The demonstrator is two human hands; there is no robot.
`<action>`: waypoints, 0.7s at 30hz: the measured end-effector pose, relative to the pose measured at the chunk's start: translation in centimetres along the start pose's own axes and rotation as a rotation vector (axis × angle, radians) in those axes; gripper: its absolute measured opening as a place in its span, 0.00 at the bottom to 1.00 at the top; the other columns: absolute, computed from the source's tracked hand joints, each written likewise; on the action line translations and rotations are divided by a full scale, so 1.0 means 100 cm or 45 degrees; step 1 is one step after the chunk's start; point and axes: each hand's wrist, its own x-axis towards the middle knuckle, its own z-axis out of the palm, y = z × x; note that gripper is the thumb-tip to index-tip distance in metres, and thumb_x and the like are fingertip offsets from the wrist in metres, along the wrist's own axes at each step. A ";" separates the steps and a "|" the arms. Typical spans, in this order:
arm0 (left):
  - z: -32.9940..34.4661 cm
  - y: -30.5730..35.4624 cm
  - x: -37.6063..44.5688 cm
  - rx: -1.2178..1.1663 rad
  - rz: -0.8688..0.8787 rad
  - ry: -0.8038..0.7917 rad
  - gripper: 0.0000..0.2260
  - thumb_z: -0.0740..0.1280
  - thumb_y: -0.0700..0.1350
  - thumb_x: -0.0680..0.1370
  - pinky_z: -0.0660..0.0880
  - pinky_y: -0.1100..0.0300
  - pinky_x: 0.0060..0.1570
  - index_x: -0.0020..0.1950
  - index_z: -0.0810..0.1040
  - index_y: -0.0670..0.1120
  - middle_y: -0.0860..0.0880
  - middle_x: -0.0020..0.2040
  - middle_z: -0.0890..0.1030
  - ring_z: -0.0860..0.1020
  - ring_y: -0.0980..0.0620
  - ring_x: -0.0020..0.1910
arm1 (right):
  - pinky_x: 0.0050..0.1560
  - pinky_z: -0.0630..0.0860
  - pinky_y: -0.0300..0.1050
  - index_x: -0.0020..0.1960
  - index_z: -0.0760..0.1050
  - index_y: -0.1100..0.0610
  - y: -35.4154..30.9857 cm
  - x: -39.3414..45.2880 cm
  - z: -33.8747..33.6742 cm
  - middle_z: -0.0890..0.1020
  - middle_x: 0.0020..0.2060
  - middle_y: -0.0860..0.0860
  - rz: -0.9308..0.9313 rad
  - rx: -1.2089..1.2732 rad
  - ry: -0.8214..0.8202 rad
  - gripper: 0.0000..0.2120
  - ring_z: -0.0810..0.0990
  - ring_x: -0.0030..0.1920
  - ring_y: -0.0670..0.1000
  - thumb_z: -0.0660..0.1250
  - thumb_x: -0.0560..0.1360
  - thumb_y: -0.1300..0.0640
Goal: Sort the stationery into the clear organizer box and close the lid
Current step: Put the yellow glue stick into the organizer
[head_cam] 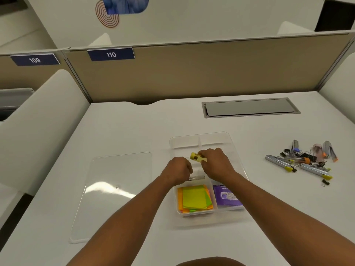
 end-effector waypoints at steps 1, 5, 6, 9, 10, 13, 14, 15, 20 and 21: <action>-0.003 -0.002 -0.002 -0.056 -0.031 0.077 0.09 0.65 0.36 0.75 0.75 0.59 0.45 0.48 0.85 0.44 0.46 0.48 0.84 0.80 0.49 0.45 | 0.51 0.75 0.52 0.66 0.75 0.49 -0.002 -0.001 0.003 0.82 0.56 0.52 -0.036 -0.115 -0.003 0.17 0.74 0.55 0.56 0.63 0.78 0.55; -0.012 -0.011 -0.007 -0.220 -0.090 0.232 0.12 0.62 0.34 0.74 0.71 0.62 0.38 0.41 0.84 0.44 0.46 0.42 0.84 0.77 0.52 0.37 | 0.53 0.71 0.53 0.65 0.74 0.49 -0.014 -0.002 0.012 0.81 0.57 0.51 -0.180 -0.454 -0.080 0.17 0.72 0.58 0.56 0.64 0.77 0.57; -0.013 -0.013 -0.009 -0.231 -0.088 0.246 0.14 0.61 0.33 0.75 0.70 0.62 0.37 0.40 0.84 0.45 0.46 0.42 0.84 0.77 0.53 0.37 | 0.54 0.71 0.53 0.65 0.74 0.49 -0.017 -0.002 0.013 0.81 0.58 0.51 -0.199 -0.503 -0.101 0.17 0.72 0.58 0.56 0.64 0.77 0.56; -0.011 -0.018 -0.012 -0.253 -0.078 0.290 0.14 0.59 0.34 0.75 0.70 0.63 0.39 0.41 0.84 0.45 0.47 0.43 0.84 0.78 0.53 0.40 | 0.56 0.70 0.54 0.65 0.73 0.50 -0.022 -0.002 0.017 0.80 0.60 0.52 -0.225 -0.569 -0.155 0.17 0.72 0.60 0.56 0.65 0.77 0.56; -0.010 -0.018 -0.014 -0.250 -0.084 0.315 0.14 0.60 0.35 0.75 0.70 0.64 0.39 0.41 0.84 0.45 0.48 0.43 0.85 0.78 0.54 0.40 | 0.57 0.69 0.54 0.65 0.73 0.50 -0.022 -0.001 0.018 0.79 0.60 0.52 -0.230 -0.583 -0.172 0.17 0.72 0.61 0.56 0.65 0.76 0.56; -0.006 -0.017 -0.016 -0.249 -0.126 0.388 0.12 0.60 0.37 0.75 0.70 0.64 0.40 0.44 0.84 0.44 0.48 0.44 0.85 0.80 0.52 0.42 | 0.59 0.68 0.57 0.66 0.73 0.50 -0.021 -0.001 0.021 0.79 0.62 0.52 -0.248 -0.610 -0.262 0.19 0.71 0.62 0.56 0.65 0.75 0.57; -0.005 -0.016 -0.016 -0.263 -0.137 0.398 0.12 0.61 0.37 0.75 0.70 0.64 0.41 0.45 0.84 0.43 0.48 0.44 0.85 0.80 0.51 0.43 | 0.59 0.67 0.58 0.66 0.73 0.49 -0.020 -0.001 0.022 0.79 0.62 0.52 -0.253 -0.604 -0.300 0.20 0.71 0.62 0.56 0.66 0.75 0.56; -0.005 -0.015 -0.016 -0.272 -0.145 0.402 0.12 0.61 0.37 0.75 0.71 0.63 0.42 0.46 0.84 0.43 0.47 0.45 0.85 0.80 0.51 0.43 | 0.59 0.67 0.58 0.66 0.73 0.48 -0.019 -0.002 0.023 0.79 0.62 0.52 -0.254 -0.591 -0.328 0.20 0.72 0.63 0.56 0.67 0.75 0.55; -0.005 -0.013 -0.016 -0.282 -0.206 0.421 0.12 0.60 0.37 0.75 0.72 0.62 0.42 0.46 0.84 0.43 0.48 0.46 0.85 0.80 0.52 0.45 | 0.59 0.67 0.55 0.63 0.76 0.46 -0.010 -0.007 0.023 0.81 0.60 0.50 -0.191 -0.317 -0.193 0.14 0.74 0.60 0.54 0.63 0.78 0.54; -0.005 -0.012 -0.016 -0.275 -0.219 0.428 0.12 0.60 0.37 0.75 0.72 0.62 0.42 0.46 0.84 0.43 0.48 0.45 0.84 0.80 0.52 0.45 | 0.58 0.68 0.55 0.62 0.77 0.46 -0.008 -0.008 0.021 0.81 0.60 0.50 -0.185 -0.245 -0.143 0.14 0.75 0.59 0.53 0.61 0.78 0.54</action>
